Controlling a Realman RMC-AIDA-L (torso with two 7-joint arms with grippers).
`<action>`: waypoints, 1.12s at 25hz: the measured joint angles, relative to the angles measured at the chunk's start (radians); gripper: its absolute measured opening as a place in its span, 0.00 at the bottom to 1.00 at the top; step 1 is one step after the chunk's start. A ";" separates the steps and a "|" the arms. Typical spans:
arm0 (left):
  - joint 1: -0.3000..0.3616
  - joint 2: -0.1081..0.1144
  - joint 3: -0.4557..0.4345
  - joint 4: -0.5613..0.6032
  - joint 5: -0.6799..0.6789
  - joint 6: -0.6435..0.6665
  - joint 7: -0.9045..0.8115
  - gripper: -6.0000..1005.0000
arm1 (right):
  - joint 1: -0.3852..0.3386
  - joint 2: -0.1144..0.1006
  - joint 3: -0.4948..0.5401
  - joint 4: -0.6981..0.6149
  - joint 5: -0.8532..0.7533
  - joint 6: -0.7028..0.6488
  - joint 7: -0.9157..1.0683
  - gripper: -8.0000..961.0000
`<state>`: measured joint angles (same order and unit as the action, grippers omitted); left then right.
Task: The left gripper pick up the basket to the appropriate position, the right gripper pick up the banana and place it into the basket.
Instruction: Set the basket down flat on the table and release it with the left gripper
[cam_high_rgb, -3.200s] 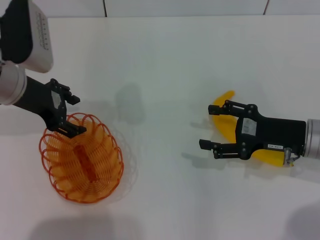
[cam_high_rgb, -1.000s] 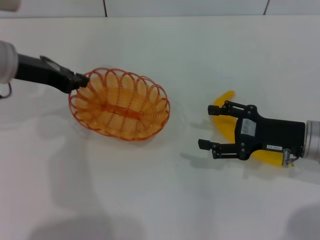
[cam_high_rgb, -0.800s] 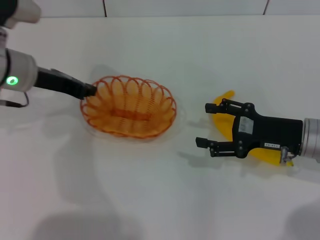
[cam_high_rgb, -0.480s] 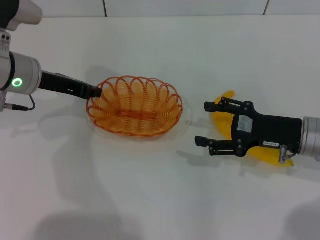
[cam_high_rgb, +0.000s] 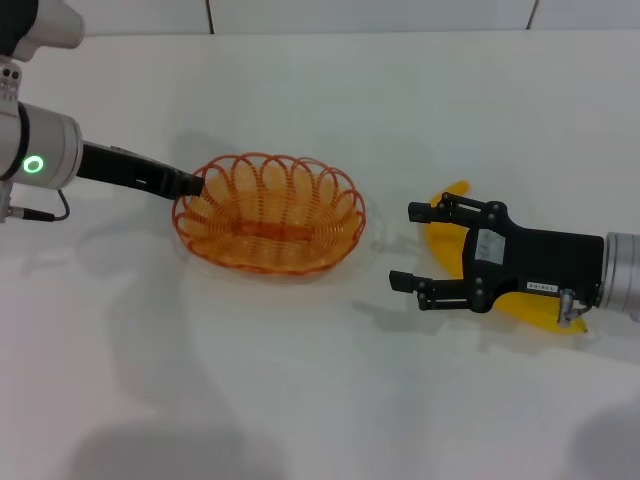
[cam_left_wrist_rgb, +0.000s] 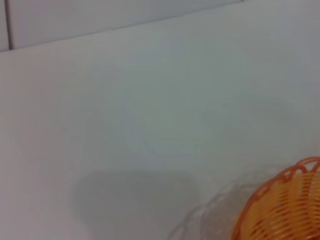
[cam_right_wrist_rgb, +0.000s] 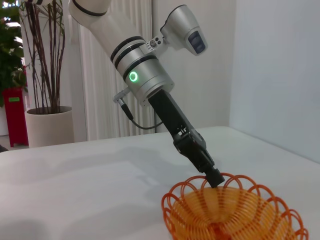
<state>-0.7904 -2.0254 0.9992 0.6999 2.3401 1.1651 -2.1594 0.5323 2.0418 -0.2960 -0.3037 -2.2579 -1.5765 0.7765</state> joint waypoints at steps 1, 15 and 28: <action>-0.001 0.000 0.001 0.000 0.003 0.002 0.002 0.05 | 0.000 0.000 0.000 0.000 0.000 0.000 0.000 0.93; -0.001 -0.001 0.003 0.002 0.008 0.005 -0.012 0.10 | 0.001 0.000 0.000 0.000 0.000 -0.006 0.004 0.93; 0.341 -0.007 0.110 0.461 -0.300 0.209 0.236 0.42 | -0.042 -0.003 0.003 -0.010 0.061 -0.007 -0.002 0.93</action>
<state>-0.4491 -2.0325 1.1087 1.1612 2.0401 1.3744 -1.9231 0.4898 2.0386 -0.2929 -0.3132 -2.1970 -1.5831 0.7740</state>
